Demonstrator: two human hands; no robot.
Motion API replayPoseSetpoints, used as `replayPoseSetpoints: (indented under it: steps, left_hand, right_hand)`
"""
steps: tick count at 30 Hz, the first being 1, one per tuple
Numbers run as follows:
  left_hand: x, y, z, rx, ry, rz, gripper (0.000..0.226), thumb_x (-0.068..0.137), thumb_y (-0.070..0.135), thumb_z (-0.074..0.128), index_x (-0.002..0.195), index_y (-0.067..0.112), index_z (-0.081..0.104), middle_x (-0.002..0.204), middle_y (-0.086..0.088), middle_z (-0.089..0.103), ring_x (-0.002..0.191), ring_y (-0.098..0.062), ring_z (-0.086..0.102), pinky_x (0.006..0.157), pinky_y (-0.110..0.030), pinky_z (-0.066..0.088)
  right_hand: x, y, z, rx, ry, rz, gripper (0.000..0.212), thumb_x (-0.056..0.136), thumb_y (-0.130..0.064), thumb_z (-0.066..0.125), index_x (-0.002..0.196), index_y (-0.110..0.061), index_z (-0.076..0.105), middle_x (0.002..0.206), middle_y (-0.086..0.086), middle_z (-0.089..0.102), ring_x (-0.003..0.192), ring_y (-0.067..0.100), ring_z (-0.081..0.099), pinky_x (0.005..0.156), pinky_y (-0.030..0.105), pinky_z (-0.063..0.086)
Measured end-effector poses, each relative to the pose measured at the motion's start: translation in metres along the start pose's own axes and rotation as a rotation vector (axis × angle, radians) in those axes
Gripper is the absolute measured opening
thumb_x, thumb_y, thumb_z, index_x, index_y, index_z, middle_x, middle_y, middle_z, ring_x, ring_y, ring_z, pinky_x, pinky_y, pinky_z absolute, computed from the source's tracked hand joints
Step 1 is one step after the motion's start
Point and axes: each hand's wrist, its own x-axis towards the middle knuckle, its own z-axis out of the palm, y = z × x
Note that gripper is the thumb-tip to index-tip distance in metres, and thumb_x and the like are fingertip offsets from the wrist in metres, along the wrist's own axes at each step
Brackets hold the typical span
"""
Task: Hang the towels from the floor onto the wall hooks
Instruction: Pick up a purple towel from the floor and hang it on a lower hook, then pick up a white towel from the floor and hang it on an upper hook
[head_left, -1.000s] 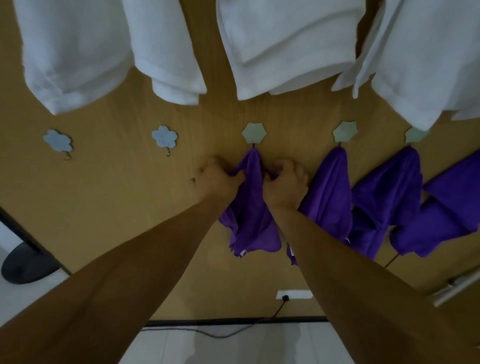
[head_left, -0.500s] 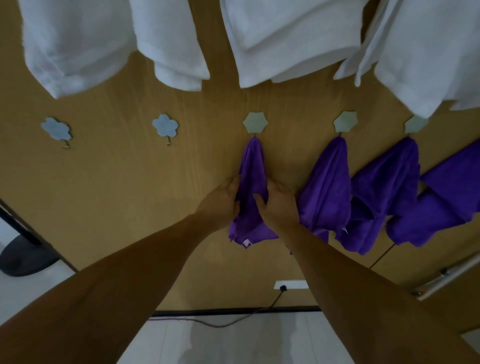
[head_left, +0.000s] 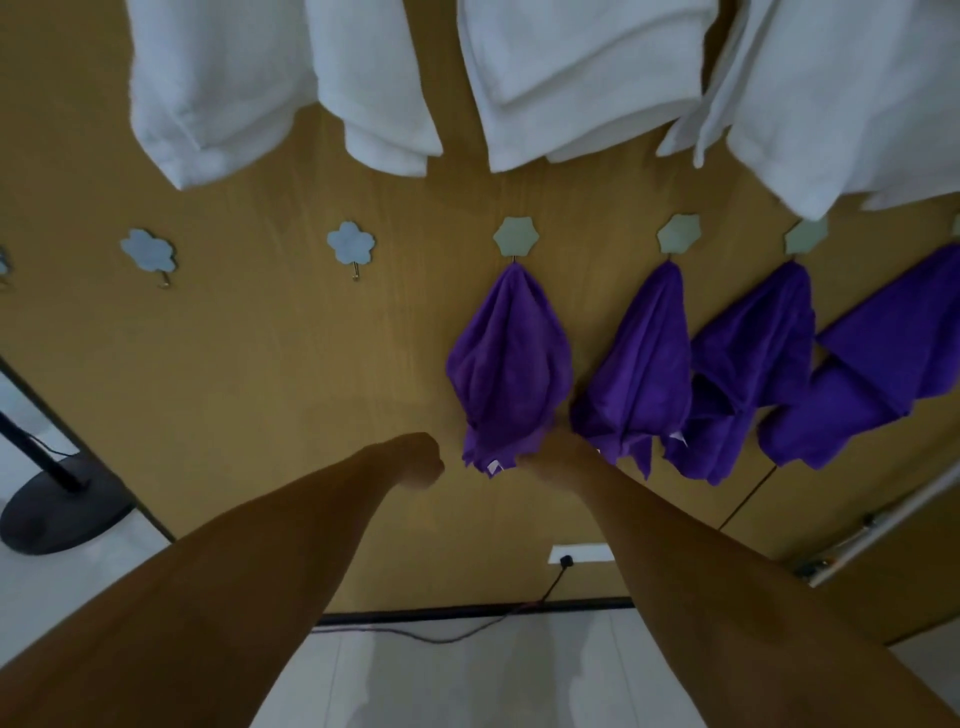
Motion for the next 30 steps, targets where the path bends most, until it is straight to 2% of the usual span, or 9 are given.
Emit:
replayPoseSetpoints:
  steps: [4,7,10,12,15,17,19,27,30]
  left_hand:
    - [-0.018,-0.004,-0.007,-0.055,0.148,0.051,0.052,0.097,0.033,0.042,0.14,0.003,0.04,0.144,-0.015,0.044,0.131,-0.028,0.044,0.105,-0.035,0.038]
    - [-0.036,-0.004,-0.014,-0.142,0.264,0.097,0.06,0.093,0.034,0.049,0.143,0.004,0.035,0.143,-0.016,0.045,0.129,-0.03,0.046,0.104,-0.036,0.04]
    - [-0.057,-0.008,-0.014,-0.189,0.329,0.137,0.065,0.09,0.035,0.054,0.146,0.008,0.033,0.144,-0.016,0.043,0.129,-0.032,0.046,0.104,-0.038,0.04]
    - [-0.074,-0.018,-0.011,-0.203,0.349,0.134,0.067,0.09,0.036,0.056,0.147,0.011,0.032,0.147,-0.017,0.039,0.13,-0.034,0.044,0.105,-0.038,0.039]
    - [-0.105,-0.043,-0.001,-0.241,0.343,0.065,0.067,0.091,0.039,0.056,0.148,0.013,0.031,0.147,-0.016,0.037,0.129,-0.035,0.044,0.105,-0.038,0.039]
    - [-0.129,-0.065,0.01,-0.27,0.341,-0.006,0.067,0.092,0.041,0.054,0.148,0.015,0.03,0.148,-0.014,0.035,0.129,-0.035,0.043,0.105,-0.039,0.039]
    - [-0.154,-0.088,0.023,-0.314,0.35,-0.087,0.067,0.092,0.041,0.054,0.149,0.015,0.029,0.15,-0.014,0.033,0.13,-0.035,0.042,0.105,-0.04,0.04]
    - [-0.288,-0.166,0.145,-0.512,0.321,-0.49,0.068,0.089,0.038,0.059,0.147,0.014,0.033,0.148,-0.015,0.036,0.13,-0.035,0.043,0.105,-0.039,0.038]
    - [-0.357,-0.202,0.196,-0.566,0.286,-0.647,0.062,0.089,0.038,0.058,0.142,0.014,0.039,0.141,-0.015,0.044,0.123,-0.034,0.048,0.1,-0.039,0.042]
  right_hand:
    - [-0.026,0.002,0.008,0.008,-0.053,-0.059,0.041,0.089,-0.034,0.057,0.122,-0.01,0.054,0.123,0.009,0.058,0.106,0.025,0.058,0.092,0.035,0.049]
    - [-0.048,-0.01,0.012,0.002,-0.018,-0.073,0.033,0.09,-0.042,0.056,0.106,-0.013,0.058,0.105,0.005,0.057,0.101,0.024,0.058,0.086,0.035,0.048]
    - [-0.072,-0.026,0.018,0.046,0.035,-0.119,0.027,0.091,-0.04,0.058,0.076,-0.019,0.048,0.077,-0.004,0.05,0.081,0.016,0.055,0.064,0.021,0.044]
    - [-0.086,-0.039,0.024,0.073,0.052,-0.147,0.028,0.09,-0.036,0.061,0.075,-0.019,0.045,0.071,-0.006,0.045,0.074,0.015,0.052,0.062,0.023,0.039]
    - [-0.105,-0.063,0.035,-0.03,-0.029,-0.2,0.035,0.09,-0.04,0.061,0.108,-0.011,0.052,0.101,0.006,0.058,0.097,0.023,0.057,0.084,0.033,0.047]
    - [-0.118,-0.079,0.045,-0.108,-0.068,-0.273,0.059,0.091,-0.043,0.058,0.136,-0.007,0.044,0.135,0.014,0.05,0.123,0.029,0.05,0.102,0.041,0.043]
    - [-0.131,-0.094,0.059,-0.142,-0.11,-0.348,0.069,0.09,-0.046,0.057,0.144,-0.008,0.037,0.145,0.014,0.041,0.13,0.031,0.045,0.105,0.043,0.041]
    - [-0.201,-0.149,0.167,-0.24,-0.439,-0.66,0.062,0.09,-0.044,0.058,0.136,-0.005,0.046,0.135,0.016,0.051,0.119,0.032,0.053,0.101,0.043,0.046]
    - [-0.242,-0.169,0.22,-0.326,-0.556,-0.767,0.024,0.087,-0.039,0.061,0.096,-0.017,0.058,0.115,0.011,0.059,0.11,0.028,0.058,0.097,0.041,0.048]
